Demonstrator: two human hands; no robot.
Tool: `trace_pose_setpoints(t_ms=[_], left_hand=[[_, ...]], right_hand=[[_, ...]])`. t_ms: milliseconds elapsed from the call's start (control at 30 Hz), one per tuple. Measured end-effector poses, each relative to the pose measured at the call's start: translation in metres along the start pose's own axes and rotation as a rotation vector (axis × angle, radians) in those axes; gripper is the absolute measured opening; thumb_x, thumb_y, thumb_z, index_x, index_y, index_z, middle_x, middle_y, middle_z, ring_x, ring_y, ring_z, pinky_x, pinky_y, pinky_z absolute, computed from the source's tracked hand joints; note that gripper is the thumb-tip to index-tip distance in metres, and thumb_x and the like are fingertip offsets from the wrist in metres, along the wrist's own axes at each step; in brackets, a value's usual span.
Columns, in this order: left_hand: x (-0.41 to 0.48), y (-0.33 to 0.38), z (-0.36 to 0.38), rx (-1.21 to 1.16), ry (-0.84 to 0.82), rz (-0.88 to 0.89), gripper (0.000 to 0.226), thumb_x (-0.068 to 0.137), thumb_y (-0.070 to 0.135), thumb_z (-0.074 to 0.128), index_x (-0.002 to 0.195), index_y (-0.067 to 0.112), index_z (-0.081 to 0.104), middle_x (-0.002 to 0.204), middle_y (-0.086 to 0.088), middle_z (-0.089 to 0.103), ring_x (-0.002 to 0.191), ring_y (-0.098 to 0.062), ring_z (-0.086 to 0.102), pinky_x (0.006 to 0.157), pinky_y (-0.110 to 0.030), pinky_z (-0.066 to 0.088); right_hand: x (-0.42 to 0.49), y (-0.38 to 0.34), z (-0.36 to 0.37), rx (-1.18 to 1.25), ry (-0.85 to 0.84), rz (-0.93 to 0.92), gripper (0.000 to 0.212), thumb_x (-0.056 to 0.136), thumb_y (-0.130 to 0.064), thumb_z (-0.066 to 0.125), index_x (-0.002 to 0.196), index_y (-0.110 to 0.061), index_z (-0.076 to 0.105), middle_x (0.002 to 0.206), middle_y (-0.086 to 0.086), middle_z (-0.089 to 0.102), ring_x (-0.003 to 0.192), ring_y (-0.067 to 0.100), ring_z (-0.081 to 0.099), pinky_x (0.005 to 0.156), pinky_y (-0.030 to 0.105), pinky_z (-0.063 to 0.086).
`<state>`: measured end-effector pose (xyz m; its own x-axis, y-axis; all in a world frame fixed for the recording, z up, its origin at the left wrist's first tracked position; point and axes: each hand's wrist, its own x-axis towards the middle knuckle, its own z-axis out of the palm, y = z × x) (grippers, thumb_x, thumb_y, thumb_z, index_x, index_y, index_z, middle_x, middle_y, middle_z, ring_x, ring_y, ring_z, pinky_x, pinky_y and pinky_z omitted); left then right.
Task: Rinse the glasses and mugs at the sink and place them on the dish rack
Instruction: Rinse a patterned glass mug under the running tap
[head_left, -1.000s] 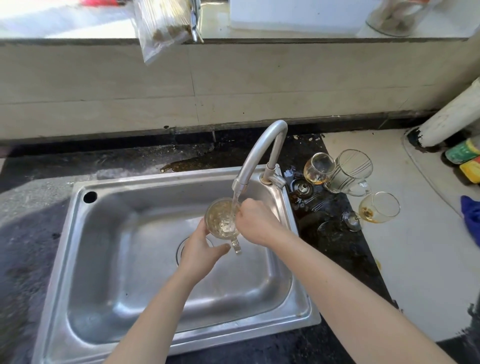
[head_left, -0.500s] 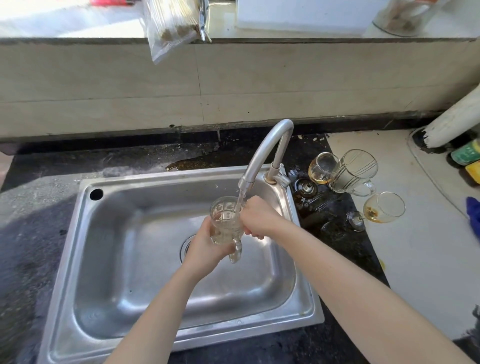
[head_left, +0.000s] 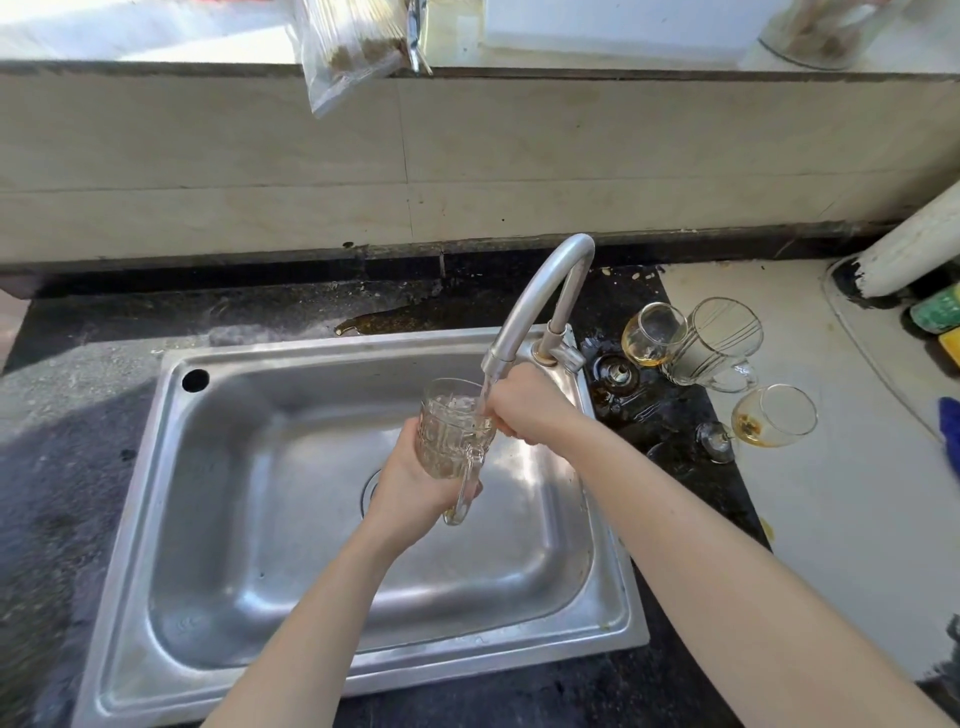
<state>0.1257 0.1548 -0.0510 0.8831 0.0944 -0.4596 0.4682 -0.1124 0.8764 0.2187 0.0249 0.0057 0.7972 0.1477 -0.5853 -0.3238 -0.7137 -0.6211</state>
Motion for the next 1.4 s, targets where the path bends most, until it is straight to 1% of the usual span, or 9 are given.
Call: trace_pose_setpoints(t_ms=[200,400,500,667,800,900,1033,1200,1400], left_hand=[[-0.002,0.02,-0.017,0.241,-0.226,0.08,0.058,0.05,0.015,0.078,0.101,0.028,0.054,0.081,0.009,0.069,0.071,-0.007,0.066,0.066,-0.03,0.054],[0.0,0.061,-0.042,0.413,-0.618,-0.054,0.033,0.049,0.003,0.068,0.074,0.018,0.054,0.057,0.012,0.057,0.051,-0.004,0.05,0.045,-0.014,0.038],[0.0,0.065,-0.046,0.553,-0.54,-0.036,0.035,0.058,0.001,0.076,0.077,0.017,0.051,0.06,0.012,0.056,0.048,-0.001,0.049,0.044,-0.012,0.035],[0.008,0.051,-0.034,0.957,-0.007,0.272,0.061,0.056,0.027,0.077,0.109,0.022,0.046,0.097,0.005,0.057,0.087,-0.019,0.053,0.066,-0.03,0.042],[0.007,0.047,-0.024,1.043,0.041,0.303,0.056,0.061,0.033,0.076,0.105,0.022,0.044,0.096,0.005,0.054,0.086,-0.022,0.052,0.059,-0.03,0.033],[0.007,0.062,-0.031,0.84,-0.223,0.099,0.039,0.064,0.026,0.078,0.093,0.025,0.052,0.079,0.011,0.063,0.066,-0.008,0.055,0.047,-0.016,0.035],[0.005,0.068,-0.039,0.498,-0.427,-0.027,0.032,0.056,-0.003,0.074,0.069,0.015,0.052,0.052,0.012,0.052,0.047,-0.006,0.044,0.042,-0.014,0.033],[0.009,0.05,-0.024,0.784,-0.014,0.227,0.057,0.054,0.031,0.077,0.105,0.028,0.052,0.09,0.011,0.063,0.083,-0.015,0.06,0.066,-0.029,0.048],[0.011,0.033,-0.017,0.615,-0.05,0.134,0.067,0.054,0.031,0.079,0.112,0.036,0.047,0.094,0.012,0.066,0.086,-0.015,0.063,0.07,-0.033,0.052]], right_hand=[[0.005,-0.001,-0.004,-0.362,-0.229,-0.093,0.019,0.079,-0.012,0.069,0.062,-0.006,0.061,0.054,0.003,0.058,0.05,0.018,0.057,0.046,0.023,0.047],[-0.004,-0.006,0.005,-0.546,-0.146,-0.468,0.027,0.089,-0.011,0.063,0.115,-0.008,0.06,0.126,0.012,0.054,0.116,0.029,0.053,0.088,0.029,0.041],[0.0,-0.003,0.011,-0.46,-0.124,-0.407,0.022,0.087,-0.016,0.066,0.104,-0.003,0.065,0.109,0.01,0.06,0.105,0.024,0.056,0.08,0.028,0.044],[0.011,0.019,0.028,0.327,-0.383,0.222,0.008,0.087,-0.018,0.067,0.085,-0.01,0.065,0.061,0.004,0.062,0.039,0.008,0.04,0.035,0.018,0.025],[0.019,0.016,0.024,0.194,-0.282,0.127,0.02,0.084,-0.018,0.07,0.075,-0.017,0.053,0.061,0.006,0.059,0.048,0.015,0.05,0.037,0.018,0.034],[0.017,0.007,0.012,-0.253,-0.102,-0.215,0.02,0.087,-0.012,0.061,0.07,-0.019,0.051,0.073,0.001,0.055,0.066,0.018,0.055,0.058,0.024,0.045],[0.006,-0.003,0.003,-0.303,-0.07,-0.42,0.014,0.086,-0.011,0.063,0.077,-0.01,0.052,0.073,-0.002,0.045,0.062,0.013,0.043,0.053,0.026,0.035],[0.014,0.016,0.015,0.228,-0.212,0.15,0.028,0.08,-0.026,0.075,0.081,-0.005,0.058,0.07,0.017,0.057,0.044,0.017,0.043,0.041,0.025,0.032],[0.012,0.034,0.018,0.507,-0.204,0.239,0.01,0.082,-0.004,0.056,0.091,-0.005,0.061,0.062,0.008,0.053,0.041,0.014,0.046,0.041,0.02,0.031]])
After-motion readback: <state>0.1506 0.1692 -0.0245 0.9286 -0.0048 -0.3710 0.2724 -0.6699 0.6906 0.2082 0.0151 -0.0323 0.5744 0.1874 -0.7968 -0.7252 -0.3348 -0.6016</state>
